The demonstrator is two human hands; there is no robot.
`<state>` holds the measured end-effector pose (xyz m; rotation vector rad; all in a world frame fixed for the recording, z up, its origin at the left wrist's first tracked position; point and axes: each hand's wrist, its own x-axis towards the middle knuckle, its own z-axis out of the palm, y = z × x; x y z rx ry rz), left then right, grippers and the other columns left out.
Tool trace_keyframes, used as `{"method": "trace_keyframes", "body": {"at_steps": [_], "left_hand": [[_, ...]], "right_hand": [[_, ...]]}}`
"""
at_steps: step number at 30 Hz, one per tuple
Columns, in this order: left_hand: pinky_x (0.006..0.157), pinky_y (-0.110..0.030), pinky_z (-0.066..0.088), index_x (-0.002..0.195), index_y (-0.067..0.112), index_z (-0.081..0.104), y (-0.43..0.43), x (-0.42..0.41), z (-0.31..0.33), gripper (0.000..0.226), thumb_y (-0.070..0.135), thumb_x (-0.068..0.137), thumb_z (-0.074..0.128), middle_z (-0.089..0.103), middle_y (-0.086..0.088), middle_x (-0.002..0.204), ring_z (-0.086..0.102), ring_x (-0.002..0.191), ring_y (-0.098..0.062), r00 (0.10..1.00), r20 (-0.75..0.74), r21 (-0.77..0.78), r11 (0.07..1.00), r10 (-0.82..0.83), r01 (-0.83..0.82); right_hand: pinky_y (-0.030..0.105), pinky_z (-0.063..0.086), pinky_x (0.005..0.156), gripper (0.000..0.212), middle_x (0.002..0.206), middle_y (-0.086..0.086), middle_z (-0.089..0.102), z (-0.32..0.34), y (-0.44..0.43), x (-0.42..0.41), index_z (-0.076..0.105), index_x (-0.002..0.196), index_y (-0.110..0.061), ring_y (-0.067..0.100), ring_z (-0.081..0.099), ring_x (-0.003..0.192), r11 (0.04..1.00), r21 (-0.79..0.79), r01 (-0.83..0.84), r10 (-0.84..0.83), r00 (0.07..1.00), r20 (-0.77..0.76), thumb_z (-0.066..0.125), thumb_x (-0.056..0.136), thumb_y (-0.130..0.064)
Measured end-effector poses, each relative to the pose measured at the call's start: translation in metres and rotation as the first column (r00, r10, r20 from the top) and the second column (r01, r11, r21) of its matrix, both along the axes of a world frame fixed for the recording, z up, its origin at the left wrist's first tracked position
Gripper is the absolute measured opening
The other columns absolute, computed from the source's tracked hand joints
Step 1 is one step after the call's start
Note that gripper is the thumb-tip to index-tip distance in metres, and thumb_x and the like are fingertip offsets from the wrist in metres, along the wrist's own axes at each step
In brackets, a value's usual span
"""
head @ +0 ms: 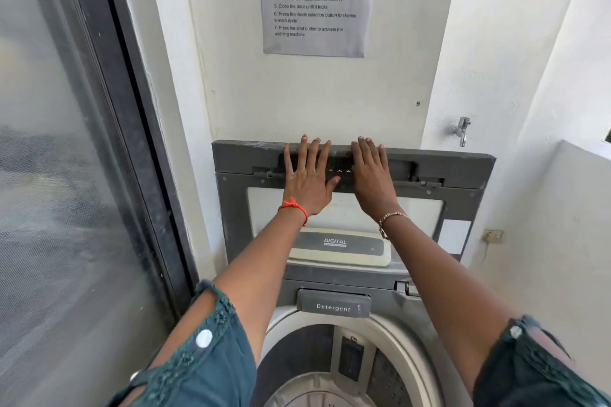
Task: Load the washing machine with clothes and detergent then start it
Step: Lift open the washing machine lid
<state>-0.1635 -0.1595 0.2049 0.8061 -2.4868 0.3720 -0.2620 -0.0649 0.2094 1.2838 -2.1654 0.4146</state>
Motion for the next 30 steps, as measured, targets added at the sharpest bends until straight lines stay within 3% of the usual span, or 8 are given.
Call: {"method": "trace_keyframes", "body": {"at_steps": [12,25,30], "left_hand": [[0.107,-0.066,-0.008,0.15,0.017,-0.008,-0.009,-0.013,0.004,0.084,0.059,0.092,0.034,-0.013,-0.003,0.159,-0.016,0.145,-0.028,0.996,0.084,0.056,0.998,0.03,-0.035],[0.112,-0.053,-0.013,0.15,0.011,-0.01,0.001,0.04,-0.025,0.077,0.05,0.097,0.03,-0.014,-0.006,0.159,-0.012,0.146,-0.017,0.983,0.18,-0.028,0.998,-0.044,0.05],[0.111,-0.053,-0.015,0.149,0.013,-0.012,0.006,0.077,-0.064,0.075,0.043,0.098,0.034,-0.013,0.002,0.159,-0.012,0.146,-0.015,0.977,0.199,0.109,0.992,-0.079,0.058]], "right_hand": [[0.042,-0.007,0.116,0.066,0.157,0.015,-0.006,0.013,-0.004,-0.008,-0.005,0.146,0.0,0.028,-0.009,0.145,0.981,0.196,0.013,-0.026,0.998,0.061,0.034,0.095,-0.012],[0.041,0.0,0.117,0.071,0.157,0.008,-0.015,0.004,0.024,0.0,-0.009,0.147,-0.006,0.022,-0.01,0.145,0.975,0.219,-0.044,0.015,0.991,0.136,0.035,0.092,-0.002],[0.04,0.001,0.117,0.071,0.156,0.004,-0.018,-0.019,0.05,0.007,-0.009,0.148,-0.01,0.02,-0.008,0.146,0.929,0.37,-0.021,-0.065,0.974,0.218,0.041,0.098,-0.019]]}}
